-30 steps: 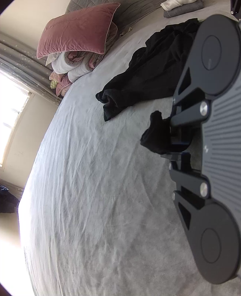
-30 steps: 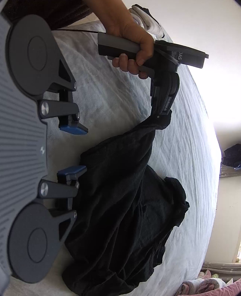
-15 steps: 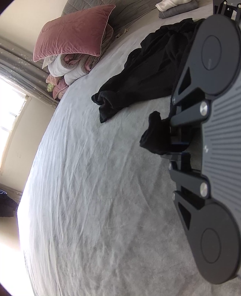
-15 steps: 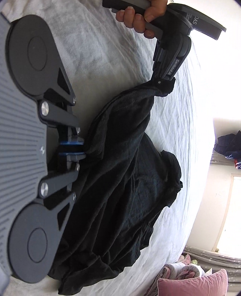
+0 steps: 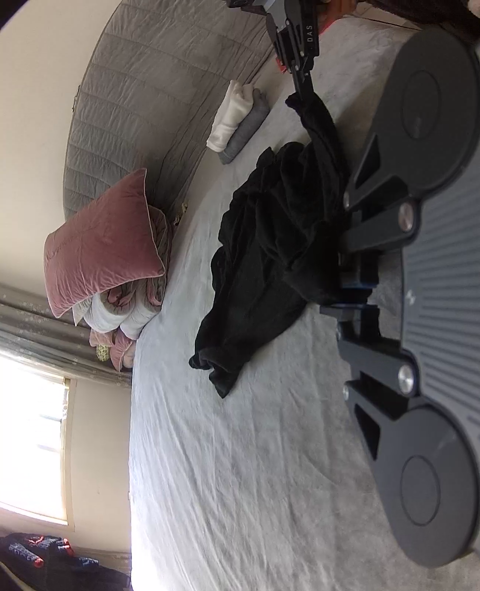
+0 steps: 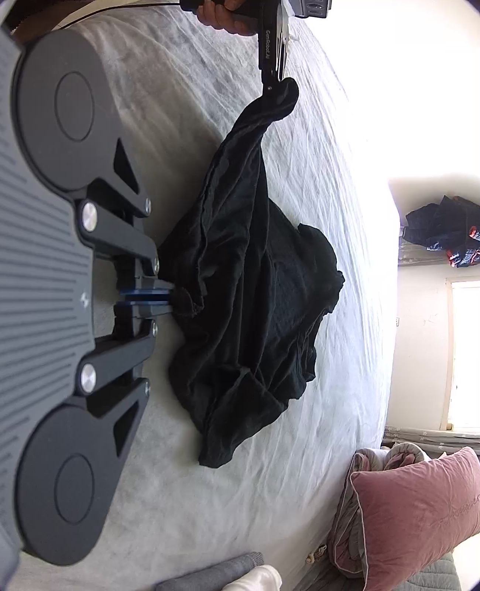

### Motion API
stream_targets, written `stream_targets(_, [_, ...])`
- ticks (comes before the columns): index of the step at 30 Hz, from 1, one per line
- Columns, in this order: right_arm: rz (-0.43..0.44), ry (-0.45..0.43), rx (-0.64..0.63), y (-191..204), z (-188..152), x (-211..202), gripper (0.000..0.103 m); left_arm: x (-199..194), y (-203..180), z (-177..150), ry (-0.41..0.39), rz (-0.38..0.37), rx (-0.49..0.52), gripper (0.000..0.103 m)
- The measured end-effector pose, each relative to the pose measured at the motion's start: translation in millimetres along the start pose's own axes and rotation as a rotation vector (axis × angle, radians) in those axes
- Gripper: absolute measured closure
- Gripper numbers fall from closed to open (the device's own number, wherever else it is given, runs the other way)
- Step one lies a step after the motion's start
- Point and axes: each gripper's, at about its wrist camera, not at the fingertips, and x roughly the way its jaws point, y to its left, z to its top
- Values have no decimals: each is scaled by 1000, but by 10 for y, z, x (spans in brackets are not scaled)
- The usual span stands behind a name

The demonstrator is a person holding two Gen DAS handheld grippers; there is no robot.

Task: Fold clothes
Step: 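Pull the shirt apart with both grippers to spread it flat on the bed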

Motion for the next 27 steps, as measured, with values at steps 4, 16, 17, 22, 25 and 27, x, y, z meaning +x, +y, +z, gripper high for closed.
stream_targets(4, [-51,4,-2,-51,-138,-219,100,-117,-212,-56,37,-106,104,96])
stream_targets(16, [-205,39,-9,-149,-380,-861,100,-384,-691,-317,139,-298,271,97])
stream_targets(17, [-209,49,-5,-145,-401,-875,100,-357,-709,-335,162,-305,283,97])
stream_targets(22, [-199,113,30,-113,-507,-844,100,-247,-743,-449,257,-303,315,96])
stream_targets(25, [-170,169,58,-109,-592,-785,100,-208,-749,-504,307,-294,333,96])
stream_targets(27, [-155,197,75,-117,-630,-722,100,-192,-739,-516,328,-293,335,96])
